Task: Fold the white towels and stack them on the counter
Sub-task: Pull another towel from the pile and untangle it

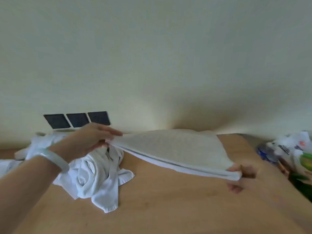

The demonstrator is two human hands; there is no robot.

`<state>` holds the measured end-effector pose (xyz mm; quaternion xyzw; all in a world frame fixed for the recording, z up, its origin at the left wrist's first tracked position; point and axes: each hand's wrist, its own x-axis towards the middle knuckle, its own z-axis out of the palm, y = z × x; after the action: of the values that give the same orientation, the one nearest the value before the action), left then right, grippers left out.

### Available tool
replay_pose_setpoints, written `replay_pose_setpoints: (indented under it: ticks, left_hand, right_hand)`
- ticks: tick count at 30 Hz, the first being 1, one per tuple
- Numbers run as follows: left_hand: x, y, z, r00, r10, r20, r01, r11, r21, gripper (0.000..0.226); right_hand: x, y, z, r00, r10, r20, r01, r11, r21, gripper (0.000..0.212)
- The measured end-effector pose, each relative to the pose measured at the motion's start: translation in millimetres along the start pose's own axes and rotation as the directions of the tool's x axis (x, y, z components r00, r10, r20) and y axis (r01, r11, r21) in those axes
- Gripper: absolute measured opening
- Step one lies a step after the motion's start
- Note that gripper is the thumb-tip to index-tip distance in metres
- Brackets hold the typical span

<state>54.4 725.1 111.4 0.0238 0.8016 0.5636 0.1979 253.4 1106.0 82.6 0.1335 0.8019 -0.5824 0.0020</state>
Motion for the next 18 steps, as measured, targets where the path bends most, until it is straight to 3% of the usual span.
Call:
replay_pose_setpoints:
  ticks: [2,5,8,10,13,15,18]
  left_hand:
    - [-1.2,-82.7,21.6,0.991,-0.133,-0.005,0.133,0.991,0.023,0.027]
    - [-5.8,-186.2,55.6,0.936,-0.35,-0.021,0.348,0.935,-0.065,0.031]
    - [-15.2,-244.3,75.4,0.886,-0.464,0.003,0.46,0.878,-0.132,0.03]
    - [-18.7,-260.9,77.0,0.879,-0.477,0.005,0.472,0.869,-0.145,0.027]
    - [-15.0,-276.6,67.9,0.9,-0.429,-0.077,0.408,0.892,-0.193,0.022]
    - [-13.9,-286.0,63.8,0.879,-0.432,-0.204,0.349,0.872,-0.344,0.023]
    - [-30.5,-296.2,73.7,0.8,-0.519,-0.301,0.276,0.764,-0.583,0.014]
  right_hand:
    - [0.5,68.0,34.9,0.983,0.181,0.035,-0.179,0.982,-0.065,0.036]
    - [-4.1,139.4,72.1,0.951,0.304,0.05,-0.288,0.935,-0.208,0.013]
    - [-12.6,171.6,84.8,0.919,0.394,-0.023,-0.393,0.909,-0.14,0.01]
    - [-19.3,178.7,87.0,0.907,0.42,0.004,-0.416,0.899,-0.136,0.01]
    - [-33.3,184.8,101.8,0.866,0.467,0.177,-0.412,0.869,-0.276,0.008]
    - [-44.2,191.9,125.7,0.819,0.506,0.272,-0.4,0.842,-0.362,0.014]
    - [-52.4,195.6,176.1,0.832,0.475,0.285,-0.359,0.854,-0.376,0.019]
